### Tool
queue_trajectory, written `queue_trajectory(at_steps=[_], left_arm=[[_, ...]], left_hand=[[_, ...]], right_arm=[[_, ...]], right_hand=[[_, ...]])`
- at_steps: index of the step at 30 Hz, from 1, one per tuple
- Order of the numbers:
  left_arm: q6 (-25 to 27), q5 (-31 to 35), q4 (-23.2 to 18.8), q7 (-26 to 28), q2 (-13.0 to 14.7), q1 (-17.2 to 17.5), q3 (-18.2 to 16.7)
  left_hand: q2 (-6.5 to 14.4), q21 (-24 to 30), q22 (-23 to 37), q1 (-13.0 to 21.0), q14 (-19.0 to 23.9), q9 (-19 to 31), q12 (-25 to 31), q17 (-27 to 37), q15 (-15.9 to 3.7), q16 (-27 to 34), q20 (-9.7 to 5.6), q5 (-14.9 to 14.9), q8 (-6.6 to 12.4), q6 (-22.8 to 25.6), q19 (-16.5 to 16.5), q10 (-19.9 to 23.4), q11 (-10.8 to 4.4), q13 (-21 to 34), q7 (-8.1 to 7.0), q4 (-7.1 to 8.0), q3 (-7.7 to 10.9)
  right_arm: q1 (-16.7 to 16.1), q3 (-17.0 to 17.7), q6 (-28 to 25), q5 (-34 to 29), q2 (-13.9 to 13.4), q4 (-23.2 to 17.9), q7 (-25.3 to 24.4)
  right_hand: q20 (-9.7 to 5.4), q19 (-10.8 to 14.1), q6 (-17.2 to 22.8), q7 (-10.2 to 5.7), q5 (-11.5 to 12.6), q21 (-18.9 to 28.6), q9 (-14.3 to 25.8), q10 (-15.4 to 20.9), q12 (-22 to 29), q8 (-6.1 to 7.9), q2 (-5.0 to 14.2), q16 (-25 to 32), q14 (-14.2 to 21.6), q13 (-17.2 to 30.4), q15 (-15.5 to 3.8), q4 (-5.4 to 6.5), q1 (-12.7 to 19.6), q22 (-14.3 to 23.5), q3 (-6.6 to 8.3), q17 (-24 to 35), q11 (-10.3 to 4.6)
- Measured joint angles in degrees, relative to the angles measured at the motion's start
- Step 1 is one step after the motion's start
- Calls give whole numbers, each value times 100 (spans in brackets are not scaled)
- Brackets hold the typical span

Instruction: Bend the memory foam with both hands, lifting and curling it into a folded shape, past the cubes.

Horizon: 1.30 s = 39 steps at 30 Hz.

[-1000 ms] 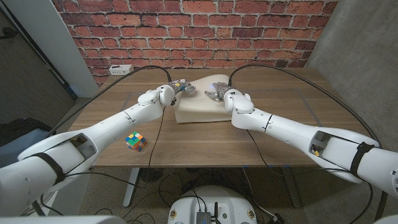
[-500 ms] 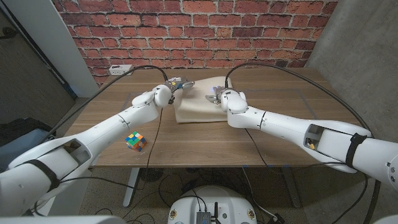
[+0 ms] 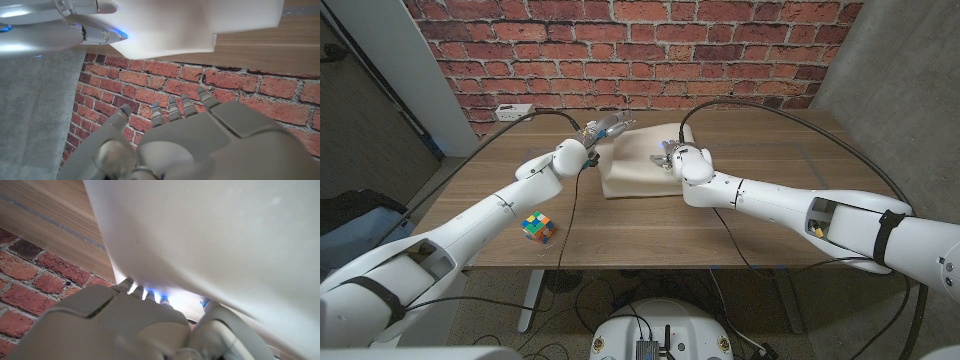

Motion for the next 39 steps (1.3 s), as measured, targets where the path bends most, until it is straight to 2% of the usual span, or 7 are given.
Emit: queue_trajectory(at_steps=[5,11,16,29,36,38,39], left_arm=[[-585,-494,41,40,0,167,-205],[-1320,-1091,236,5,-76,452,-525],[-1886,-1502,414,-38,-180,613,-694],[-3298,-2462,817,-89,-557,1075,-1159],[-3596,-2653,843,-46,-648,1237,-1297],[-3669,-2699,843,-30,-664,1268,-1325],[-3703,-2717,843,-21,-682,1305,-1357]], left_hand=[[-67,-43,0,-67,-434,-2,0,0,-40,0,-49,7,-45,-545,-340,-415,-52,-27,-91,-70,-70],[-104,-43,0,-105,-799,-2,0,-1,-149,0,-194,29,-45,-1077,-643,-822,-69,-26,-77,-95,-177],[-116,-43,0,-167,-824,-2,0,-1,-174,0,-285,29,-45,-1103,-773,-822,-69,-26,-67,-94,-236],[-118,-19,0,-165,-807,-1,15,-3,-283,0,-316,68,6,-1123,-804,-821,-69,-53,-2,-127,-269],[-118,-18,0,-165,-807,-28,47,-16,-283,1,-338,68,6,-1124,-782,-821,-69,-53,-2,-134,-276],[-118,-18,0,-165,-807,-28,47,-16,-283,0,-338,68,6,-1101,-782,-822,-69,-52,20,-134,-276],[-118,-19,0,-165,-807,-28,47,-16,-283,1,-338,68,6,-1092,-782,-821,-69,-52,29,-134,-276]], right_arm=[[2,-28,-22,5,1,-15,-1],[-81,-2,-17,30,-62,-136,-169],[-155,38,-11,21,-129,-285,-285],[-518,287,29,-170,-367,-797,-877],[-834,565,137,-322,-455,-1026,-1478],[-897,626,142,-326,-467,-1058,-1502],[-971,697,193,-354,-477,-1090,-1703]], right_hand=[[23,-23,1,0,0,-3,0,0,0,-1,-16,0,0,0,0,24,-40,0,-24,27,0],[32,-32,1,0,0,-3,0,0,0,-1,-38,22,-31,-1,31,24,-62,-1,-24,35,0],[32,-32,23,22,0,26,0,0,19,27,-38,28,-31,-1,31,24,-62,-1,-24,26,0],[53,-9,2,42,-23,28,9,2,95,132,-38,72,-30,7,30,0,-61,-1,-48,-6,-2],[73,12,2,104,-23,28,12,2,100,173,-39,72,-38,15,85,-96,-59,-1,-46,-18,62],[109,18,2,104,-23,28,11,2,100,178,-102,72,-29,14,94,-155,3,-1,-38,-32,62],[120,7,3,104,-23,28,12,2,124,195,-133,72,-29,14,94,-186,34,-1,-22,-41,62]])
